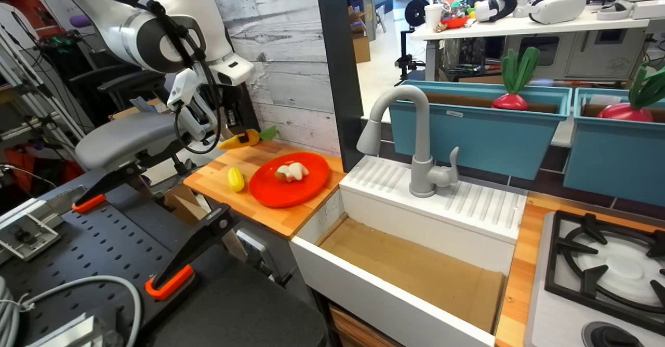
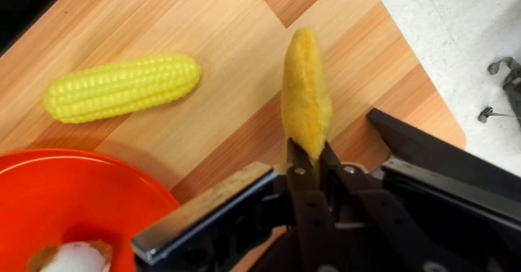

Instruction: Move the carrot to the right then push the faucet to the left.

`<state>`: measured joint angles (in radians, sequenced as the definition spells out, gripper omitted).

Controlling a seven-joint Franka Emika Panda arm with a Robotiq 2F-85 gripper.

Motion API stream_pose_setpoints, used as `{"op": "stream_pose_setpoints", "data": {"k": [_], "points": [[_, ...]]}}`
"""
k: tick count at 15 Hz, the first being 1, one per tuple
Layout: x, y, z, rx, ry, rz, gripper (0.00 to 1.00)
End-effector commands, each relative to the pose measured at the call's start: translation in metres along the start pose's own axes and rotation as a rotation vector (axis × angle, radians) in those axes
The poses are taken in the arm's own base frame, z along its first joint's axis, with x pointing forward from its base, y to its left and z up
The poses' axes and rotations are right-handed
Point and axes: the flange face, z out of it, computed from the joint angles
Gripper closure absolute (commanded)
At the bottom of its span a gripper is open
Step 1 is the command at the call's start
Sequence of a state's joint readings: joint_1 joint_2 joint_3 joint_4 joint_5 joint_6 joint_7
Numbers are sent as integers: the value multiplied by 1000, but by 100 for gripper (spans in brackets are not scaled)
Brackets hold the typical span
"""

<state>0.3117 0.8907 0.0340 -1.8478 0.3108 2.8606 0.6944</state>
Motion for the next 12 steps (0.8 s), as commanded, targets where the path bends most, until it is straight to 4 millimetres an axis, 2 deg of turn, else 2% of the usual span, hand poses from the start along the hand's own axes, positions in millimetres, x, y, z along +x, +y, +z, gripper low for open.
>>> {"op": "stream_pose_setpoints", "data": {"k": [1,9,12], "points": [[8,17,-14,9,9,79,98],[39,44,-1,-52,63,217,98],[43,49,4,-69,67,244,98]]}}
